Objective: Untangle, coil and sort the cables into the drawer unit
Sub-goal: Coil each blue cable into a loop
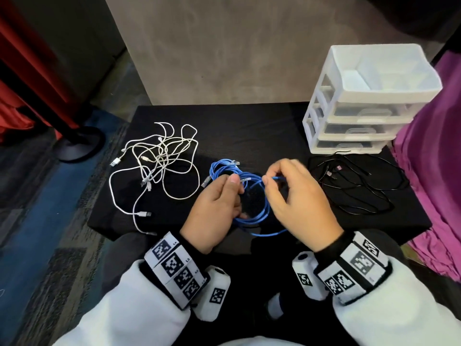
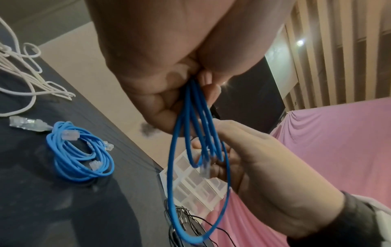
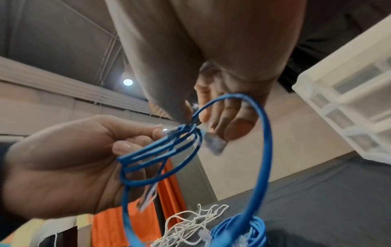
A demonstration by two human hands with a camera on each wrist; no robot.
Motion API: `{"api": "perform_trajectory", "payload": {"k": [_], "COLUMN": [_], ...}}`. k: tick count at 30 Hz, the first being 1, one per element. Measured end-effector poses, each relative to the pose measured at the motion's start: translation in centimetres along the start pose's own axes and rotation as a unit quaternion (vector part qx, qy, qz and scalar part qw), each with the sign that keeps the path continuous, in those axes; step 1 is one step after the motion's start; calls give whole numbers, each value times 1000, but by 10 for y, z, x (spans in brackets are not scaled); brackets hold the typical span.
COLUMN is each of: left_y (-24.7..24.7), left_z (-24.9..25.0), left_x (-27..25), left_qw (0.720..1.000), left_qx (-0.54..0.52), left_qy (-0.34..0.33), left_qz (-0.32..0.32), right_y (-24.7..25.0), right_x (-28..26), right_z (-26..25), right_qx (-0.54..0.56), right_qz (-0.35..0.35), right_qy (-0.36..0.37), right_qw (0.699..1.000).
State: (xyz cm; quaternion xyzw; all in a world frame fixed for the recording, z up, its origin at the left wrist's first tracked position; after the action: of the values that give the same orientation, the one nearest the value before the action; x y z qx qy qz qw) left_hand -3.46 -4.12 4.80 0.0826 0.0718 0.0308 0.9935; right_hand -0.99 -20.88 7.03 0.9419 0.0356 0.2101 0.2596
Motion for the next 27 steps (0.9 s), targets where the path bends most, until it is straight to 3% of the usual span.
{"api": "perform_trajectory", "payload": {"k": [4, 7, 11, 15, 16, 19, 23, 25, 27], "left_y": [-1, -3, -2, 0, 1, 2, 8, 12, 14], "left_z": [0, 0, 4, 8, 7, 4, -10, -14, -12], "left_x": [-2, -4, -5, -5, -5, -9, -16, -16, -14], "left_qw": [999, 998, 995, 992, 991, 987, 985, 983, 983], "left_qx": [-20, -25, -36, -66, -74, -73, -52, -78, -92], "left_qy": [16, 13, 15, 25, 29, 33, 61, 87, 88], "left_qz": [-30, -54, -90, -104, -107, -136, -152, -145, -136], "right_y": [-16, -19, -22, -20, -18, 1, 43, 57, 56], "right_x": [-4, -3, -6, -6, -4, 10, 34, 40, 40], "right_z": [9, 13, 3, 3, 8, 31, 54, 51, 37], "right_qx": [-30, 131, 381, 547, 561, 568, 597, 599, 582], "right_qz": [-134, -165, -229, -155, -124, 15, 160, 149, 83], "right_qy": [-51, -139, -242, -349, -371, -402, -370, -323, -275], "right_qw": [989, 968, 862, 745, 729, 718, 694, 718, 761]}}
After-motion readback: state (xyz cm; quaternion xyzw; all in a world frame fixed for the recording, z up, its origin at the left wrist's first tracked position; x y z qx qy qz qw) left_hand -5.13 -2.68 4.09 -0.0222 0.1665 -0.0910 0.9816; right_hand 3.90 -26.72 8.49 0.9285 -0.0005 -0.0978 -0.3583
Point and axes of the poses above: each hand's wrist, its own x-axis towards the middle knuckle, its own y-axis out of the back of the hand, z = x × y, the point moved 5 cm from there along x, towards the middle knuckle, and after that the axes turned 10 degrees about x, right-handed, at the moved point
